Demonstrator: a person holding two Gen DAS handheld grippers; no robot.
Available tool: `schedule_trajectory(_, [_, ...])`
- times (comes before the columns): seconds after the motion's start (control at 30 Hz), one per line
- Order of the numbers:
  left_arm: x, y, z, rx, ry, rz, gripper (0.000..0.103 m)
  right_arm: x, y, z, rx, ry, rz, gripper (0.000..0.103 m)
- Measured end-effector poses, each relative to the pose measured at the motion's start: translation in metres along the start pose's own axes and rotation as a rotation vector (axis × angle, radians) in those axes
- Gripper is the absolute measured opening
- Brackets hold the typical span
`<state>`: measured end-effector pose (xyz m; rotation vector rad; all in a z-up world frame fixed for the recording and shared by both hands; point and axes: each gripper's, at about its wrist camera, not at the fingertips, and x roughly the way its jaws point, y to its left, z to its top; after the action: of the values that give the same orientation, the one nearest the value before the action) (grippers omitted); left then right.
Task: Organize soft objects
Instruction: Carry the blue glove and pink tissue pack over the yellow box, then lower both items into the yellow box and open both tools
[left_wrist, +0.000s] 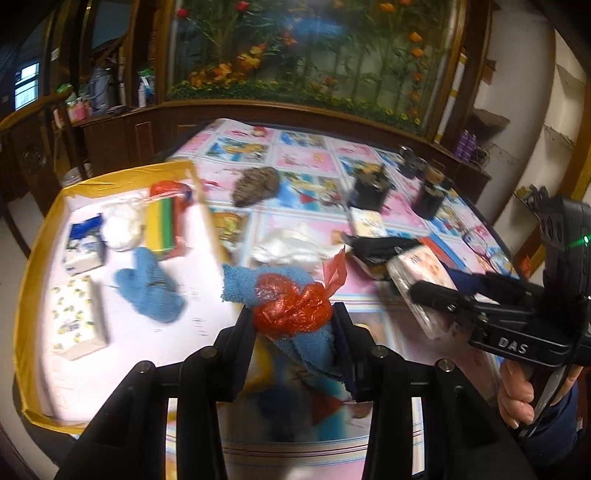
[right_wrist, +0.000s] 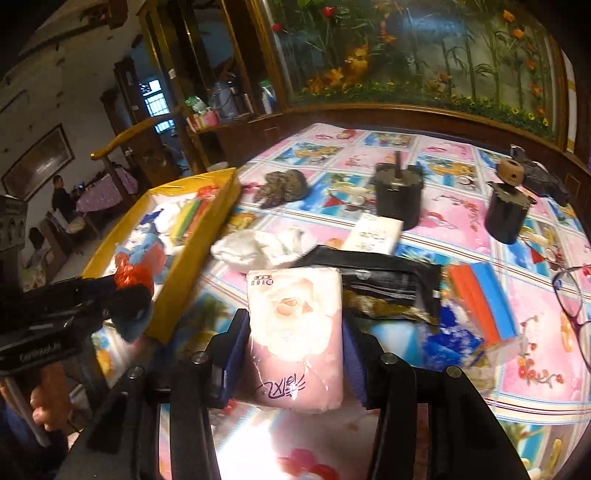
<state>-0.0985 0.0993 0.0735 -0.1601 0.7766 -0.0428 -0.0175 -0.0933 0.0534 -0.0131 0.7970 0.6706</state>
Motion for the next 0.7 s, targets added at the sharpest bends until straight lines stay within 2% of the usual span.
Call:
schedule_trajectory(0.17, [-0.016,0.049,0.003,-0.084,-0.028,0.076,0.039,0.012,0.038,0.013,-0.007,0.009,0.128,0.052])
schedule_trajectory(0.33, [-0.02,0.086,-0.002,-0.149,-0.021,0.128,0.039,0.03,0.077,0.025,-0.038,0.024,0.194,0.052])
schedule_trajectory(0.47, [-0.016,0.099,-0.008,-0.16,-0.003,0.149,0.039,0.045,0.104,0.032,-0.051,0.044,0.238,0.052])
schedule_trajectory(0.7, [-0.004,0.103,-0.019,-0.151,0.038,0.153,0.039,0.075,0.131,0.04,-0.056,0.092,0.249,0.052])
